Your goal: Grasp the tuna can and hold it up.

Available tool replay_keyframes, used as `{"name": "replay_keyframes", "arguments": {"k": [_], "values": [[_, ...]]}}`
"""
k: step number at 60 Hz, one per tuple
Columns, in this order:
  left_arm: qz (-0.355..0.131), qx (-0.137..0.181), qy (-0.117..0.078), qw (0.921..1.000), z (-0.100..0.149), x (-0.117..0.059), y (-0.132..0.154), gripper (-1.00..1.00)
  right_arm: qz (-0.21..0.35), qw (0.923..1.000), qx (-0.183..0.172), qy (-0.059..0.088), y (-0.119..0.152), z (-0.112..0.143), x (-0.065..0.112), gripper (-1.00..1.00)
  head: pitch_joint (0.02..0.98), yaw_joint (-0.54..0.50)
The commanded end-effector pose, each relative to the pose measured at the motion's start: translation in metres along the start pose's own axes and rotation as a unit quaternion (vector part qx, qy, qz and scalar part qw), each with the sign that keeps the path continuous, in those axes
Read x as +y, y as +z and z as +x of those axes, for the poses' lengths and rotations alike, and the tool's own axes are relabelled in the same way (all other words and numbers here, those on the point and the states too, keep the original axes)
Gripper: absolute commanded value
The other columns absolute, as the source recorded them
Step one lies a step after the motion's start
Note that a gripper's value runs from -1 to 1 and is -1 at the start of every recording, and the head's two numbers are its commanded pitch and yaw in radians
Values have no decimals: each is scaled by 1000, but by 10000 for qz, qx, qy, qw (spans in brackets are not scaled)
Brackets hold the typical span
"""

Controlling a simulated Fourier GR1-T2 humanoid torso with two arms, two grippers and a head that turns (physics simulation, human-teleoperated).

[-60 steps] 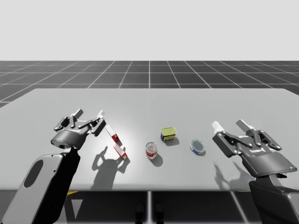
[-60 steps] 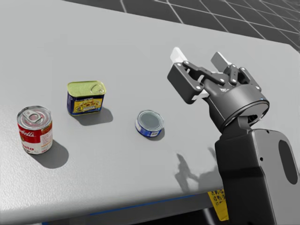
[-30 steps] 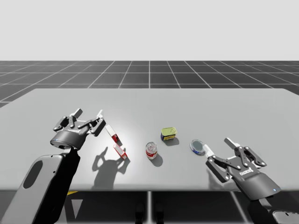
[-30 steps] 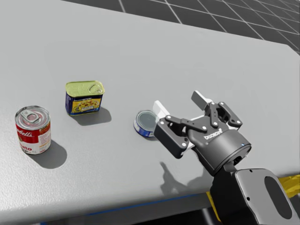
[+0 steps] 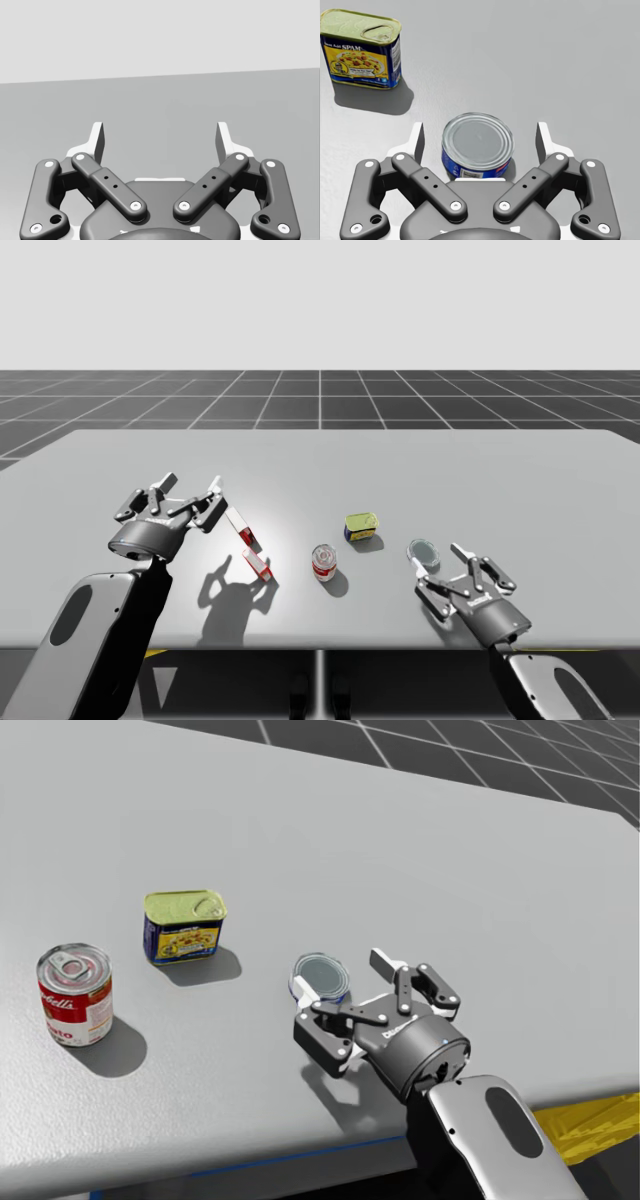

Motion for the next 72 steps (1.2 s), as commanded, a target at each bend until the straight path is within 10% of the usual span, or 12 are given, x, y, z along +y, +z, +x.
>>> {"name": "replay_keyframes", "arguments": {"k": [1,35,36,37,40,72], "values": [[-12,14,-9,10000,0,-1,0,-1000,-39,9998,178,27,-16,-12,2,-1000,864,-410],[-19,34,-23,10000,0,-2,1,-1000,-43,9961,881,14,-45,-20,1,-1000,863,-405],[-19,34,-25,10000,0,-2,1,-1000,-58,9961,877,2,-45,-20,0,-905,861,-405],[-19,34,-26,10000,0,-2,1,-1000,-98,9959,898,-68,-45,-20,0,-88,858,-406],[-18,34,-26,10000,0,-2,1,-1000,-85,9958,911,-22,-44,-21,0,1000,849,-408],[-39,43,-58,10000,-2,-4,1,-1000,-152,9937,1094,-193,-40,-23,-5,987,437,-421]]}}
